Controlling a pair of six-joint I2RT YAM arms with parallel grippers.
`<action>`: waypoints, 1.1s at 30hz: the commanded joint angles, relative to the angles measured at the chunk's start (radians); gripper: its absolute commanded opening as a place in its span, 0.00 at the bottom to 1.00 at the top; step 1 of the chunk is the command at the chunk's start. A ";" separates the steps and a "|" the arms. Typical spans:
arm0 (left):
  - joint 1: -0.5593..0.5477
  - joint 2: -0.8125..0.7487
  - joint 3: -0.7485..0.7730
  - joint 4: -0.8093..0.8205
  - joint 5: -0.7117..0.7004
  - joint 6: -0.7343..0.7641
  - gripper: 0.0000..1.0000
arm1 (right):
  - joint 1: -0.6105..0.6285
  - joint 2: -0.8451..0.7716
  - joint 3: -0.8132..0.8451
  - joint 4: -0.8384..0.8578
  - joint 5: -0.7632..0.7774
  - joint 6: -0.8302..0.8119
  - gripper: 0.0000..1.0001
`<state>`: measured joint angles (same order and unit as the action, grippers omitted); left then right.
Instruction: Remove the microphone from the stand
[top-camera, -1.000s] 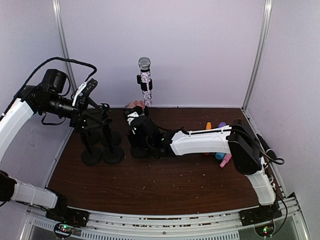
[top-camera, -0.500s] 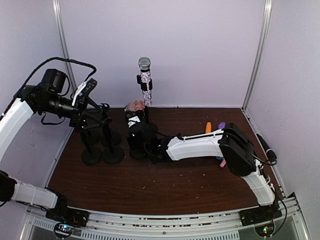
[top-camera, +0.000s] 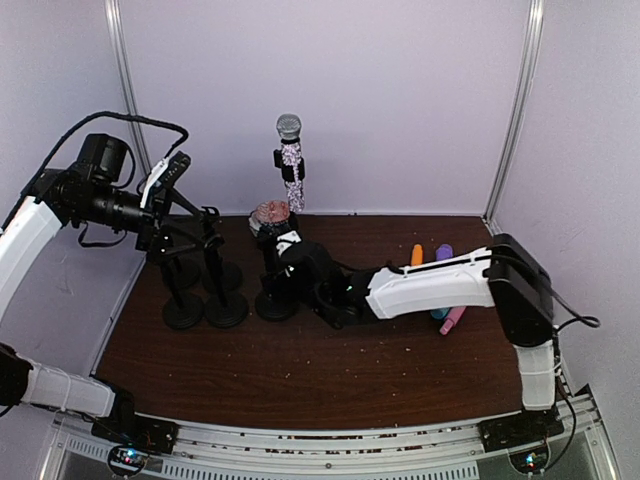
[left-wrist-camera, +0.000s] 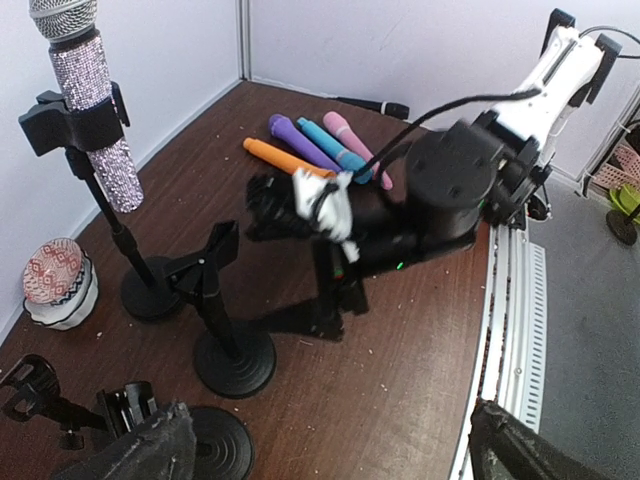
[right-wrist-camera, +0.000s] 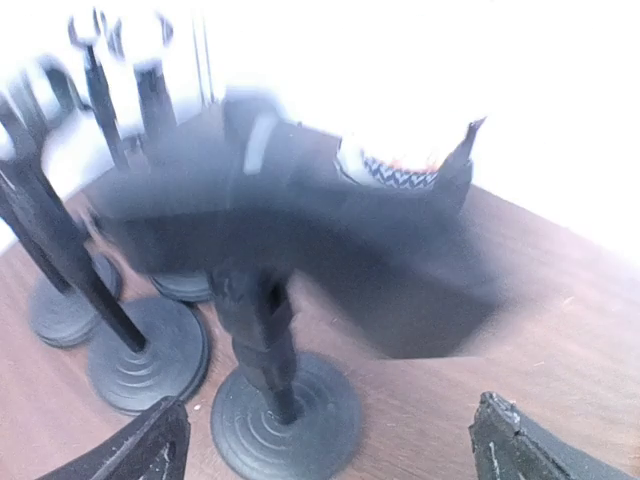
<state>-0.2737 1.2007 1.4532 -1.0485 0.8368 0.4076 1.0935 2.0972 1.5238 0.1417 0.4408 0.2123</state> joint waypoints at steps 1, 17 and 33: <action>0.011 0.002 0.038 0.041 -0.017 -0.025 0.98 | -0.011 -0.238 -0.104 -0.007 -0.026 0.021 1.00; 0.019 0.007 0.045 0.041 -0.021 -0.044 0.98 | -0.205 -0.086 0.452 -0.301 -0.220 -0.120 1.00; 0.023 0.013 0.041 0.041 -0.002 -0.036 0.98 | -0.278 0.137 0.695 -0.255 -0.256 -0.164 0.98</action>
<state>-0.2607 1.2121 1.4799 -1.0416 0.8188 0.3740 0.8310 2.2009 2.1521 -0.1608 0.1791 0.0742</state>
